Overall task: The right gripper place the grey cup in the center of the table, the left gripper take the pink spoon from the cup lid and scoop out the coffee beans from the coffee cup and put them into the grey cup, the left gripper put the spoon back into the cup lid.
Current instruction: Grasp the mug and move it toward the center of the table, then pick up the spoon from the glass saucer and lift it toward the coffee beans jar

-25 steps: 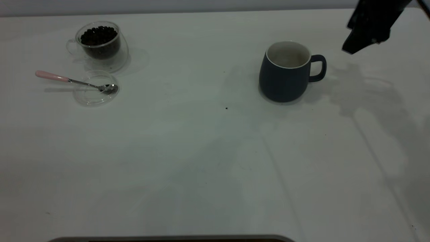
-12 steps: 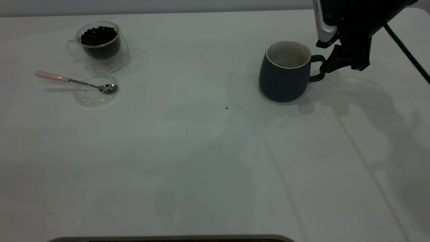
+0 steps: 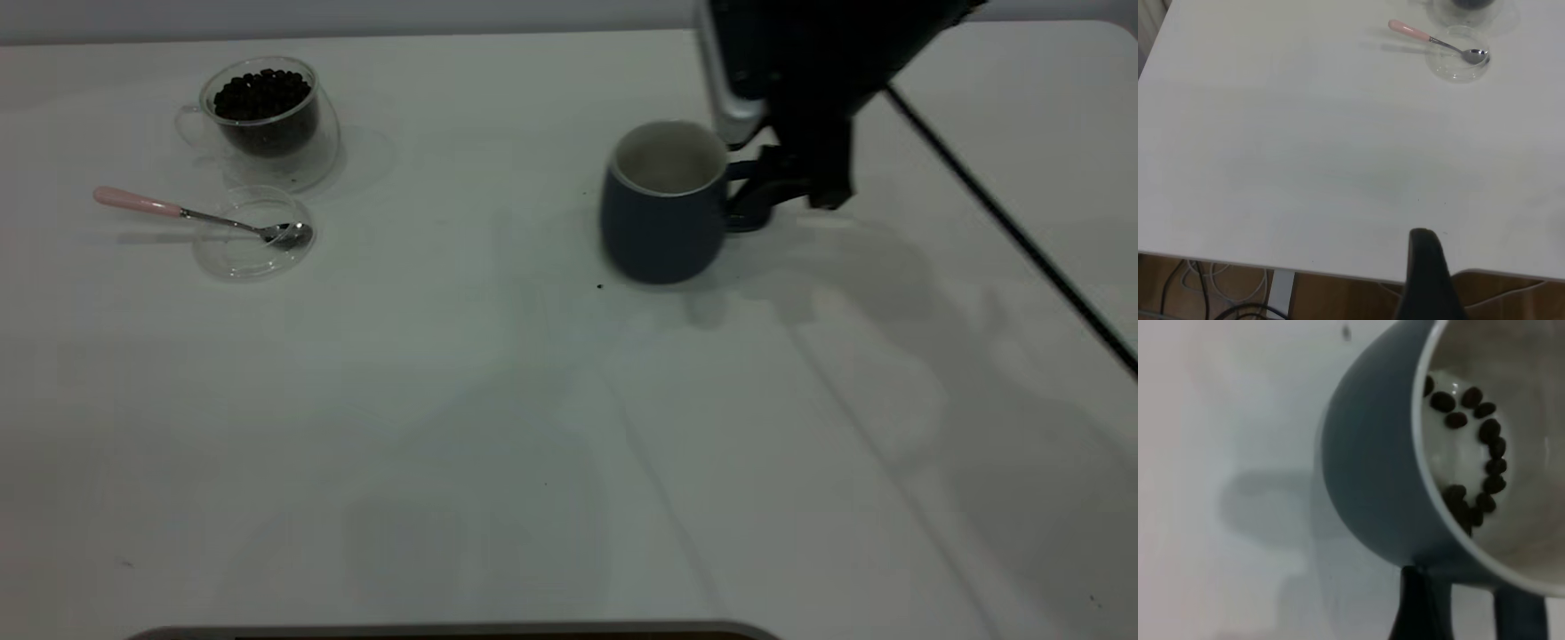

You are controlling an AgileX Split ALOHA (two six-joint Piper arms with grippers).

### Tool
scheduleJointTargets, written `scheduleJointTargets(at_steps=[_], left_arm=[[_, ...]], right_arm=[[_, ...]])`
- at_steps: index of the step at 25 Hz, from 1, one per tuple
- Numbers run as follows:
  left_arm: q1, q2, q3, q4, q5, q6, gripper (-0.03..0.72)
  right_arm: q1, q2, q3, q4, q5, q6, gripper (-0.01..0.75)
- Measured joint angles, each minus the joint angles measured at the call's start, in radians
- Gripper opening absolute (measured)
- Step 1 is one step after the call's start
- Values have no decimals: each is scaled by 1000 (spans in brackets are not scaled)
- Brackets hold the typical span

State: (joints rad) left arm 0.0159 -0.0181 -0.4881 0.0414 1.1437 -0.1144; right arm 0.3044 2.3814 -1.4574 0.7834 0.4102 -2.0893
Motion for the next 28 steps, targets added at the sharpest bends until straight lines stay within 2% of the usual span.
scheduleJointTargets(at_steps=[8,13,16,20,23,25,28], left_arm=[[0,0,0,0,0,0,584],[0,0,0,0,0,0,584],[0,0,0,0,0,-1,584],[0,0,0,0,0,-1,584],[0,0,0,0,1,-1,584],[0,0,0,0,1,-1,584],[0,0,0,0,0,-1,584]], right_arm=[[95,81,-109,157,-31,0,549],[101,89,-121,183,-66,5,547],[101,86,-122,176,-45,85,547],[82,34,-119,50,47,267,547],[62,-52,-117,-143,120,449,547],[53,-129,-116,-276,202,664,547],[54,-271,-114,-474,382,1103,547]])
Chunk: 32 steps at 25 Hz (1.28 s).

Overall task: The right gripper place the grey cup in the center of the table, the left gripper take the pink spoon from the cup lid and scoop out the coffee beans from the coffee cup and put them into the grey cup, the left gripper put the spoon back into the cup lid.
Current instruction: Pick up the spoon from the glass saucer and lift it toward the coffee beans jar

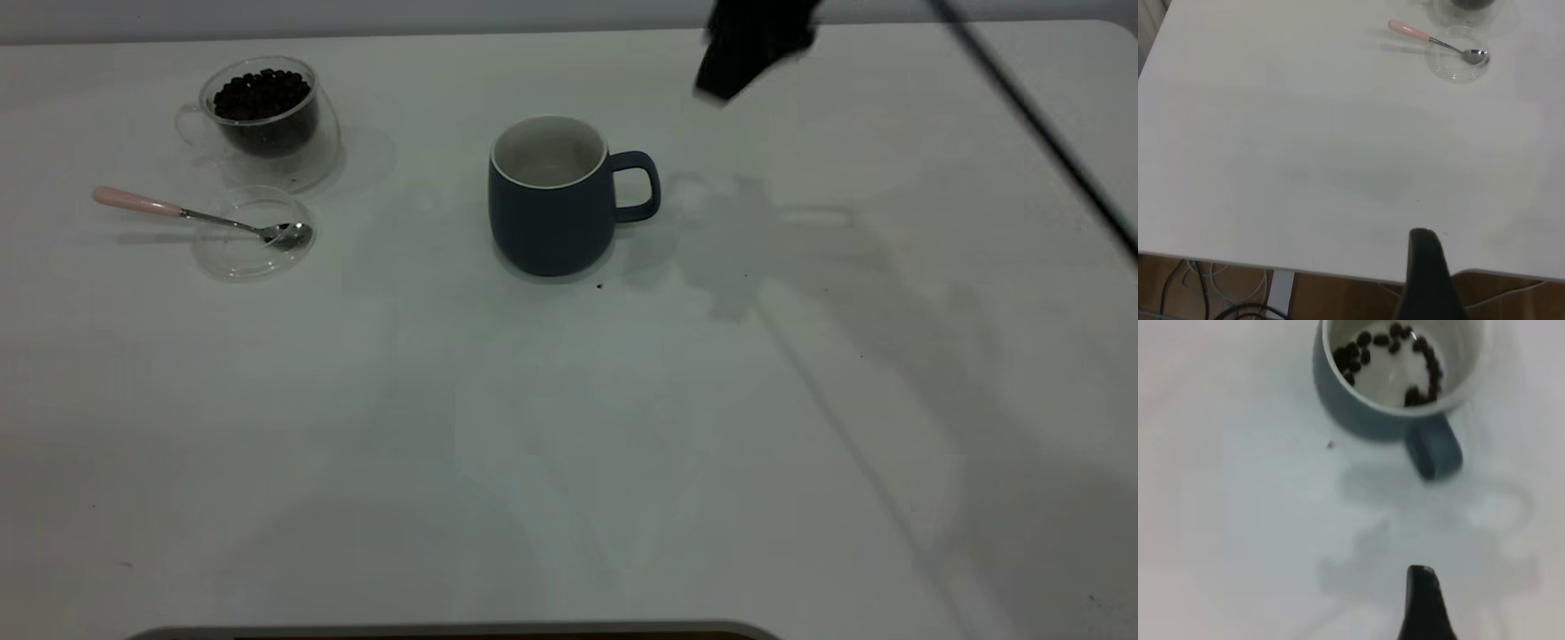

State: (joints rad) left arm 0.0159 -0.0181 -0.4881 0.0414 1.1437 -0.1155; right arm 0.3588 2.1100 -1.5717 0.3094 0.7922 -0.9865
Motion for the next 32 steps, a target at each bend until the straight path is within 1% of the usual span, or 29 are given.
scheduleJointTargets(at_steps=[1,2,4,6,8,10,13,18,22,25,27,30,32], left_arm=[[0,0,0,0,0,0,584],[0,0,0,0,0,0,584],[0,-1,0,0,0,0,584],[0,-1,0,0,0,0,584],[0,-1,0,0,0,0,584],[0,-1,0,0,0,0,584],[0,-1,0,0,0,0,584],[0,-1,0,0,0,0,584],[0,-1,0,0,0,1,584],[0,-1,0,0,0,1,584],[0,-1,0,0,0,1,584],[0,-1,0,0,0,1,584],[0,-1,0,0,0,1,584]], right_arm=[[1,-48,0,-51,56,141,547],[1,-118,0,-114,125,337,547],[1,-226,0,-236,259,622,547],[1,-332,1,-338,380,851,547],[0,-427,24,-422,419,1016,547],[0,-543,86,-472,426,1093,547],[0,-728,228,-496,433,1121,547],[0,-1032,570,-486,433,1126,547],[-2,-1269,870,-448,346,1126,547],[-40,-1401,1019,-425,321,1126,547],[-83,-1471,1078,-406,321,1125,547],[-143,-1579,1092,-370,311,1101,546],[-170,-1662,1093,-362,309,1091,547]])
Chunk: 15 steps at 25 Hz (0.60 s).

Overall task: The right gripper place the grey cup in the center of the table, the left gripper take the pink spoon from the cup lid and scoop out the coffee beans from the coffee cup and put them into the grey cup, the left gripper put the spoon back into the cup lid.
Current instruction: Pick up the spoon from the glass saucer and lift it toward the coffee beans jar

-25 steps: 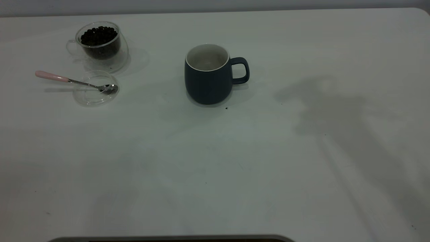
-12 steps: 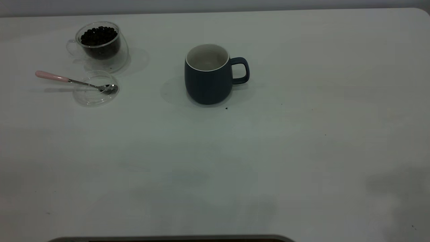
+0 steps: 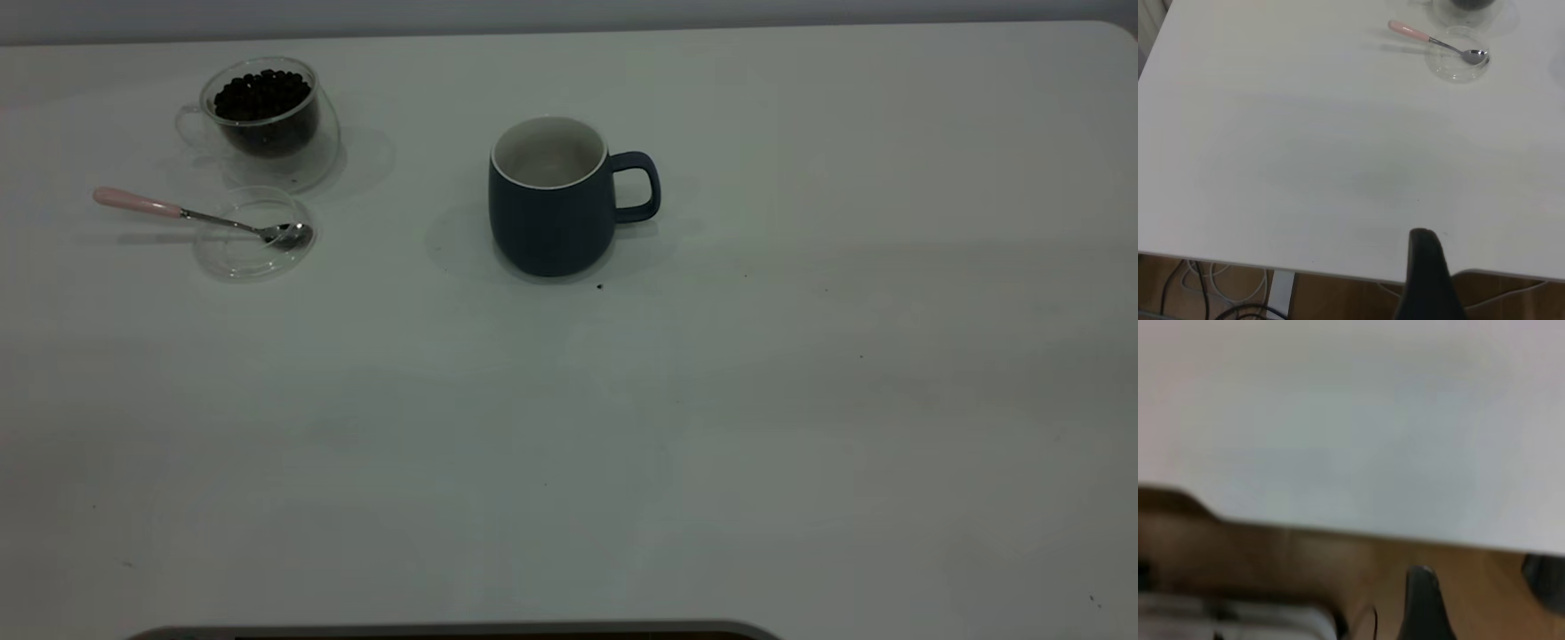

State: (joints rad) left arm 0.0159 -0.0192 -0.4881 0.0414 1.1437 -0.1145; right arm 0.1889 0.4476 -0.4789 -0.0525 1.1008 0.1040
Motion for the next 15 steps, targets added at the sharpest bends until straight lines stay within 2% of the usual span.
scheduleJointTargets(at_steps=[8,15], left_arm=[[0,0,0,0,0,0,584],[0,0,0,0,1,0,584]], right_arm=[[-29,-429,0,2,16,-5,545],[-34,-453,0,6,21,-9,545]])
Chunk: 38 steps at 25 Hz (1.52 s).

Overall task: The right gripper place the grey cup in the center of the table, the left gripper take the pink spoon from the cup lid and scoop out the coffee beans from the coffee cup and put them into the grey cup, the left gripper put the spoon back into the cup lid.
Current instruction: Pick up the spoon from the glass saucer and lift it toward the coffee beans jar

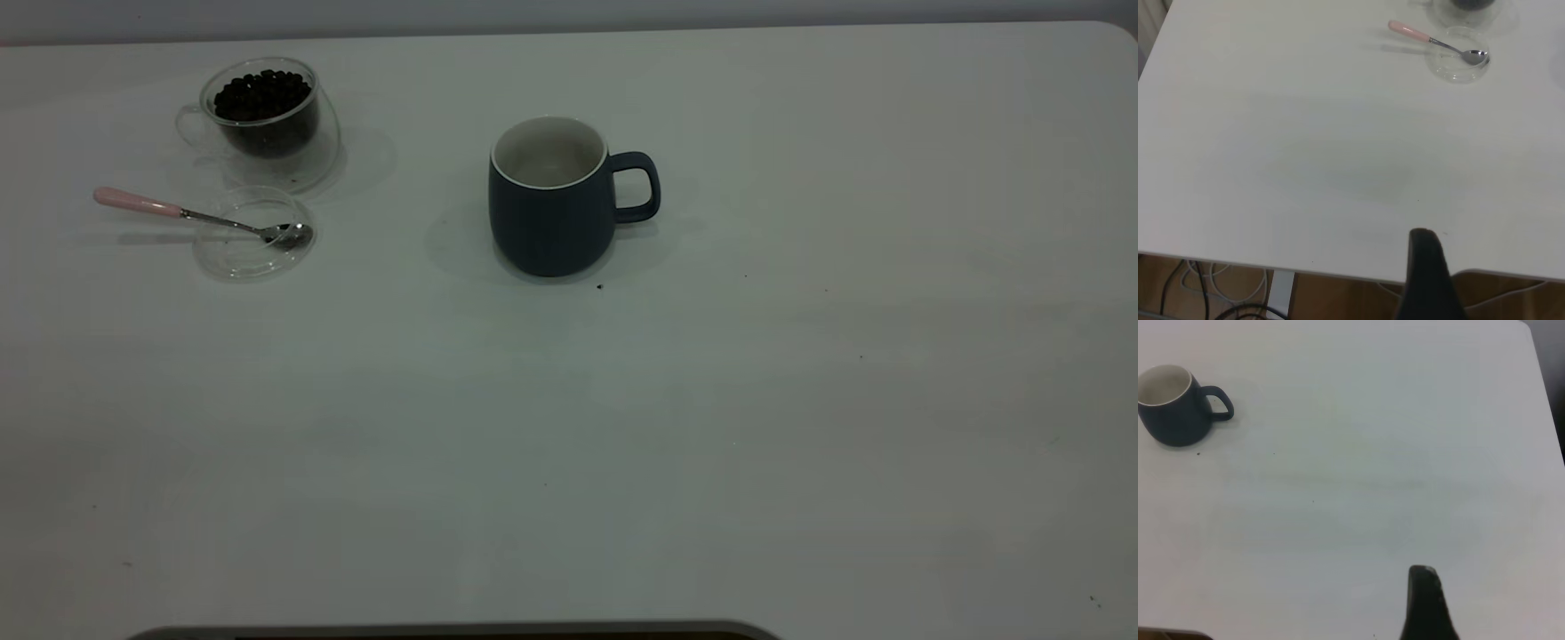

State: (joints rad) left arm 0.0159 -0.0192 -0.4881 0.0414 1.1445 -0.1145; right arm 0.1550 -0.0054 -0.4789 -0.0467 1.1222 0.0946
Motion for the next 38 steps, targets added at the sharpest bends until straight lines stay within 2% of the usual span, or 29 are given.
scheduleJointTargets(at_steps=[8,30,33,38], left_arm=[[0,0,0,0,0,0,584],[0,0,-1,-41,-13,-3,584],[0,33,-12,-41,-79,-60,584],[0,279,-54,92,-351,-196,584]], right_arm=[[-83,0,0,2,0,-1,545],[-85,0,0,2,0,-1,545],[-85,0,0,2,0,-1,545],[-85,0,0,2,0,-1,545]])
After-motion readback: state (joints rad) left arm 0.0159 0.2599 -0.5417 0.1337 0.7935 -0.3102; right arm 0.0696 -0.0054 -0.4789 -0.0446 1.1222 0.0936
